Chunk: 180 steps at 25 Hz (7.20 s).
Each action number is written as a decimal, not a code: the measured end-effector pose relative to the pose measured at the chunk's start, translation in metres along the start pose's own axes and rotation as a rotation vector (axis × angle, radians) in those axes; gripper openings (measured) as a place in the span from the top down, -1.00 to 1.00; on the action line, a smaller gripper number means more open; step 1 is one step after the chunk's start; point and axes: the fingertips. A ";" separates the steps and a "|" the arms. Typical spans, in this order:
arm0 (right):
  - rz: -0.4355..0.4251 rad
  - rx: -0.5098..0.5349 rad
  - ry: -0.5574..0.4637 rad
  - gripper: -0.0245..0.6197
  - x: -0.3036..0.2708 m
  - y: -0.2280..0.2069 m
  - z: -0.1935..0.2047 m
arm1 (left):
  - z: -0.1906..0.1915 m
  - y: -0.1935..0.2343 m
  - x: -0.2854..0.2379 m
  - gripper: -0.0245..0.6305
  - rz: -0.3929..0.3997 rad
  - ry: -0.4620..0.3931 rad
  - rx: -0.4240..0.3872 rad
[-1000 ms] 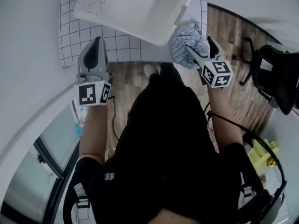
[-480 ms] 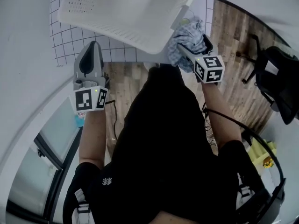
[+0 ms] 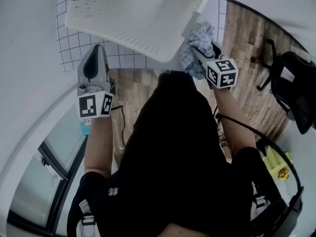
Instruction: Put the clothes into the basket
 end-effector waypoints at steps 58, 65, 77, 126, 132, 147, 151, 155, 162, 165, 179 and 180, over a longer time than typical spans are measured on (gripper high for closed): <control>0.066 0.352 -0.394 0.08 0.158 0.068 -0.267 | -0.197 0.046 0.057 0.90 -0.174 -0.391 0.063; 0.024 0.403 -0.412 0.09 0.151 0.088 -0.303 | -0.212 0.058 0.064 0.90 -0.210 -0.418 0.062; -0.111 0.482 -0.390 0.09 0.098 0.140 -0.353 | -0.218 0.108 0.091 0.90 -0.320 -0.409 0.048; -0.359 0.534 -0.072 0.09 -0.120 0.207 -0.315 | -0.112 0.195 0.108 0.90 -0.514 -0.208 0.189; -0.336 0.513 -0.037 0.08 -0.138 0.186 -0.300 | -0.097 0.186 0.080 0.90 -0.456 -0.178 0.197; -0.303 0.513 0.082 -0.10 -0.166 0.158 -0.271 | -0.058 0.178 0.056 0.90 -0.440 -0.124 0.210; -0.292 0.554 0.072 -0.21 -0.163 0.158 -0.272 | -0.058 0.174 0.061 0.90 -0.448 -0.124 0.199; -0.300 0.572 0.036 -0.21 -0.155 0.166 -0.284 | -0.065 0.170 0.065 0.90 -0.446 -0.136 0.193; -0.285 0.581 -0.044 -0.21 -0.124 0.173 -0.303 | -0.094 0.155 0.072 0.90 -0.412 -0.179 0.151; -0.290 0.588 -0.093 -0.21 -0.105 0.175 -0.311 | -0.106 0.146 0.074 0.90 -0.398 -0.198 0.131; -0.245 0.661 -0.472 0.57 0.032 0.182 -0.352 | -0.165 0.113 0.082 0.90 -0.324 -0.318 0.101; -0.234 0.668 -0.489 0.64 0.042 0.182 -0.352 | -0.167 0.111 0.083 0.90 -0.319 -0.324 0.102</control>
Point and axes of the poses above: the fingertips, and each gripper's own axes: x backward along the fingers, y to its left, z out of its underside, and after that the axes turned 15 degrees about -z, right-handed
